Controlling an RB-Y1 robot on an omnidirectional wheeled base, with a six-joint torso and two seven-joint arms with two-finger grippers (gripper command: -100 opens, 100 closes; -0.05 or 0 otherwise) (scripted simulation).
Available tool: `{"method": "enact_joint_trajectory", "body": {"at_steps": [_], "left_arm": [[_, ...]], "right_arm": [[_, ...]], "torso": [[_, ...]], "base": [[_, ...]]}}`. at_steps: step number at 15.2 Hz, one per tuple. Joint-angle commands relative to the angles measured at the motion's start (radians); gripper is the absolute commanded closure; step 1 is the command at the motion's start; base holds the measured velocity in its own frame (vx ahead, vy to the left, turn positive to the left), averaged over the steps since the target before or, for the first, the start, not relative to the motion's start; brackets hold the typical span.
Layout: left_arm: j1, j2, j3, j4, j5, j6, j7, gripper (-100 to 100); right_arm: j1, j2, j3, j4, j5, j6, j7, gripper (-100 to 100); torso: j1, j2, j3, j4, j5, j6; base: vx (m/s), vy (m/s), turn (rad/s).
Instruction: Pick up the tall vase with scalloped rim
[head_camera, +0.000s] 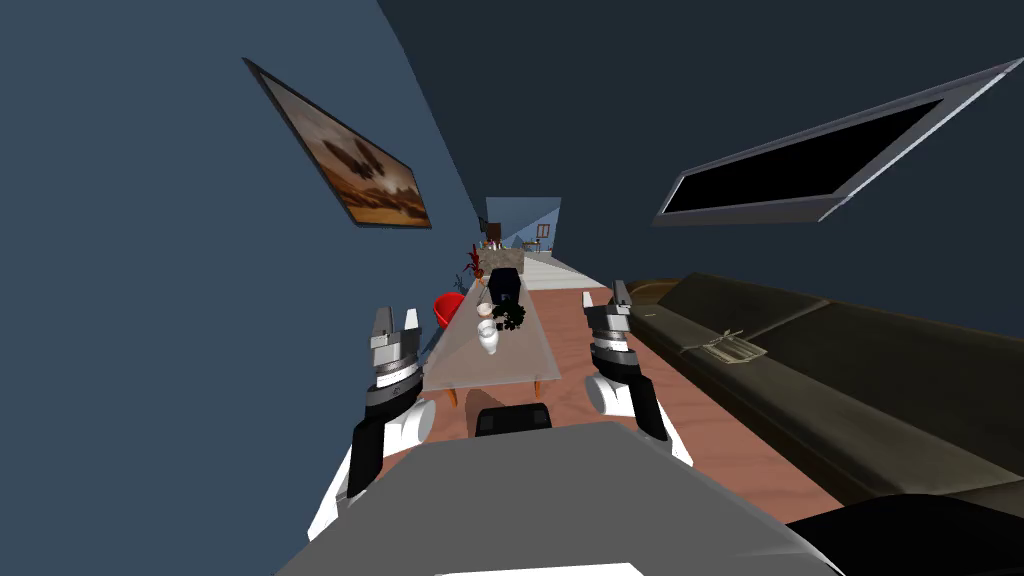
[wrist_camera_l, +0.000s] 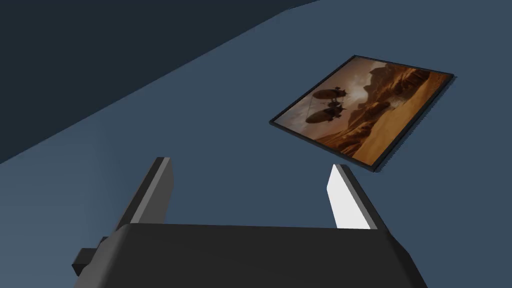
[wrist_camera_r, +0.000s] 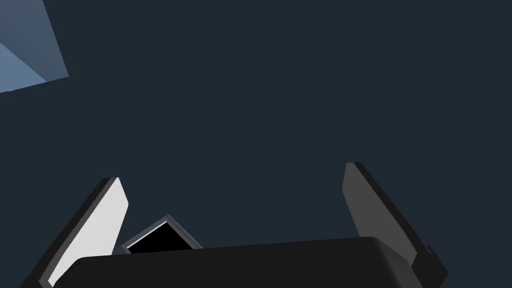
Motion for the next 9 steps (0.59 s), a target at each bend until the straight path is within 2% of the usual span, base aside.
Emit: {"method": "enact_joint_trajectory", "body": {"at_steps": [1,2,3,5,8,9], "left_arm": [[-0.005,0.042,0.005,0.010,0.008,0.032,0.006,-100],[-0.008,0.061,0.008,0.017,0.013,0.054,0.010,-100],[-0.008,0.061,0.008,0.017,0.013,0.054,0.010,-100],[-0.016,0.102,0.017,0.034,0.028,0.103,0.022,-100],[-0.021,0.124,0.022,0.045,0.036,0.147,0.028,-100],[-0.027,0.145,0.028,0.057,0.046,0.176,0.036,-100]], "right_arm": [[0.000,0.000,0.000,0.000,0.000,0.000,0.000,0],[0.000,0.000,0.000,0.000,0.000,0.000,0.000,0],[0.000,0.000,0.000,0.000,0.000,0.000,0.000,0],[0.000,0.000,0.000,0.000,0.000,0.000,0.000,0],[0.000,0.000,0.000,0.000,0.000,0.000,0.000,0],[0.000,0.000,0.000,0.000,0.000,0.000,0.000,0]], "torso": [[0.000,0.000,0.000,0.000,0.000,0.000],[0.000,0.000,0.000,0.000,0.000,0.000],[0.000,0.001,0.000,0.000,0.000,0.001],[0.000,0.001,0.000,0.000,0.000,0.000],[-0.001,0.001,0.001,0.000,0.000,0.000],[-0.001,0.001,0.001,0.000,0.000,0.000]], "base": [[-0.005,-0.006,-0.071],[-0.014,-0.012,-0.147],[-0.016,-0.009,-0.094],[-0.018,-0.013,-0.099],[-0.018,-0.015,-0.093],[-0.016,-0.013,-0.121]]}}
